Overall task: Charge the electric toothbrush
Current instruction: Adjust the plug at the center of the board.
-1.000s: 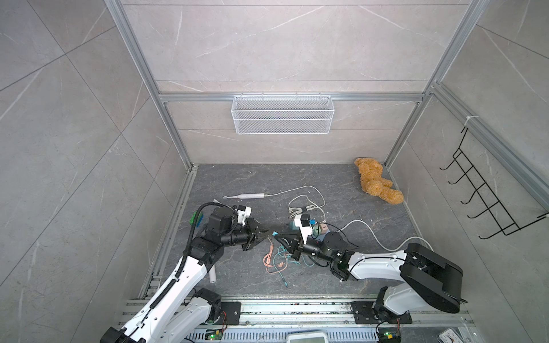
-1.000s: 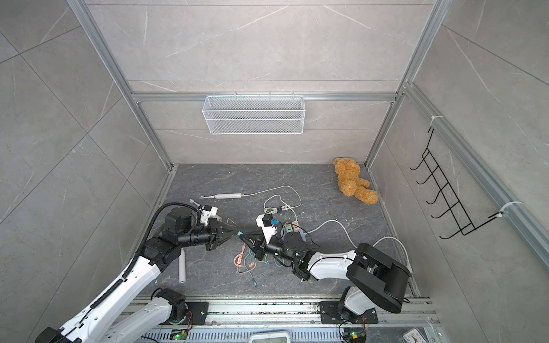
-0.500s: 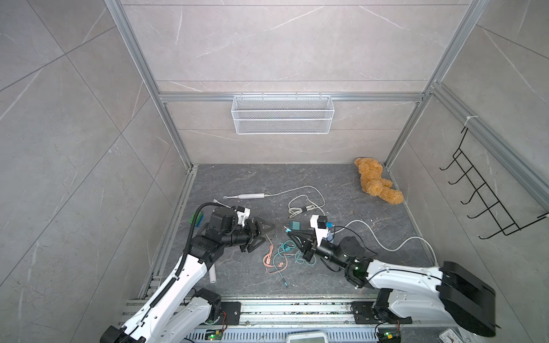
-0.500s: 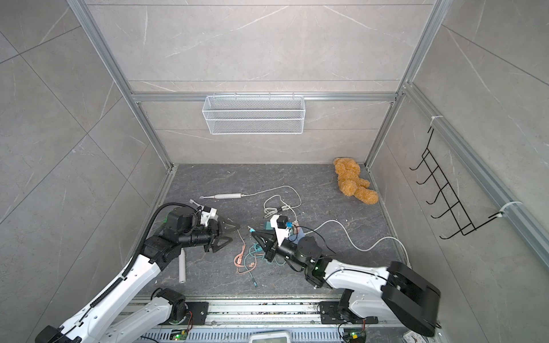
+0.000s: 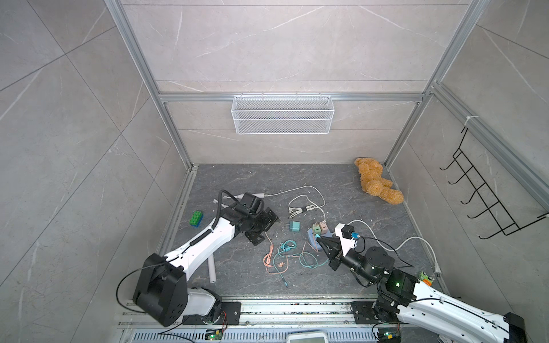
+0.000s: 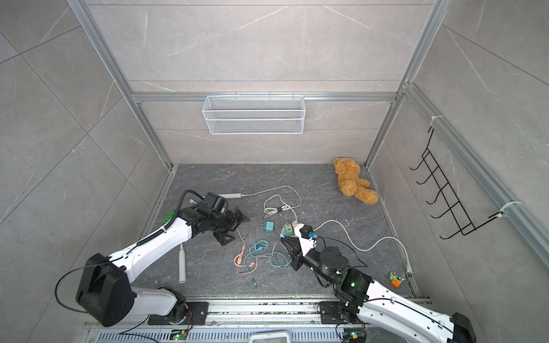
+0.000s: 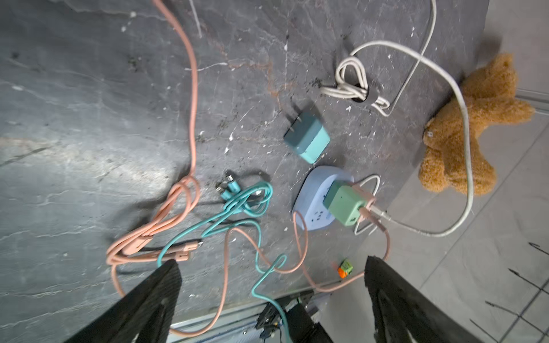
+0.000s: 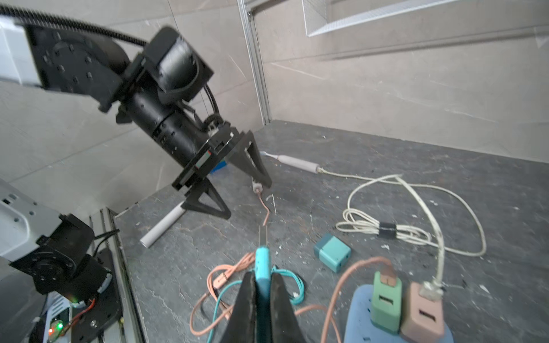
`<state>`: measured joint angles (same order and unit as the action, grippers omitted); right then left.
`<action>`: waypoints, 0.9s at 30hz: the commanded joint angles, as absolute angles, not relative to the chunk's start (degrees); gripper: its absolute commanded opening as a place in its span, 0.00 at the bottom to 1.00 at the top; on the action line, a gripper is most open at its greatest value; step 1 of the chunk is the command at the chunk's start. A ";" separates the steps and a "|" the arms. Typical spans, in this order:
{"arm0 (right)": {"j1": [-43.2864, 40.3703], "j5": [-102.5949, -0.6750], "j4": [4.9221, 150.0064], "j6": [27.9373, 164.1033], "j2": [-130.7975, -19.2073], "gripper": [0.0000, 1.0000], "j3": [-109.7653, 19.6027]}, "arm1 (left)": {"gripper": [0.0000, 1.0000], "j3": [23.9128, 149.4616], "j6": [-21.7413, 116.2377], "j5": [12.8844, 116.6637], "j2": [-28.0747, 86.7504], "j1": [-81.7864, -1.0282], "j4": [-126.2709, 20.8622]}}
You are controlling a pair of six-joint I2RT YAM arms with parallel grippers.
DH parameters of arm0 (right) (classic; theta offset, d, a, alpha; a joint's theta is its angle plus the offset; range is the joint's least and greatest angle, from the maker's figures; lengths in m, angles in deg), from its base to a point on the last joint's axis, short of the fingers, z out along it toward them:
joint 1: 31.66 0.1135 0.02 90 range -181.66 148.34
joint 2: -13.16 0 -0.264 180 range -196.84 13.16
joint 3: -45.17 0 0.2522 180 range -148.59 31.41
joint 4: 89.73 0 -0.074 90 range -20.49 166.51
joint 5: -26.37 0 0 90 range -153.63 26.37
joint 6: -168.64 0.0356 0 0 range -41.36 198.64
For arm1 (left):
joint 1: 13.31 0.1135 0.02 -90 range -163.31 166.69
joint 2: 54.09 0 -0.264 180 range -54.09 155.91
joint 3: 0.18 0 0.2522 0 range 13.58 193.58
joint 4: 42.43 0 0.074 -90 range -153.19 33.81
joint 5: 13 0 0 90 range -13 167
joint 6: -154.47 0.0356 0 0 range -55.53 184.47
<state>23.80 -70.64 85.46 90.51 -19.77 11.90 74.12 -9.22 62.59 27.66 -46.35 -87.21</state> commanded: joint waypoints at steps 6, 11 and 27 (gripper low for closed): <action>23.97 -73.21 78.40 89.58 -16.41 0.00 13.40 | 0.97 85.62 -26.97 72.38 42.49 -51.72 -89.00; 23.92 -72.74 78.00 90.97 -12.82 0.00 14.60 | 0.92 88.90 -33.35 74.16 49.40 -54.01 -89.63; 24.06 -68.29 79.87 92.11 -8.90 0.00 16.74 | 0.63 101.59 -34.23 72.98 63.84 -56.29 -93.78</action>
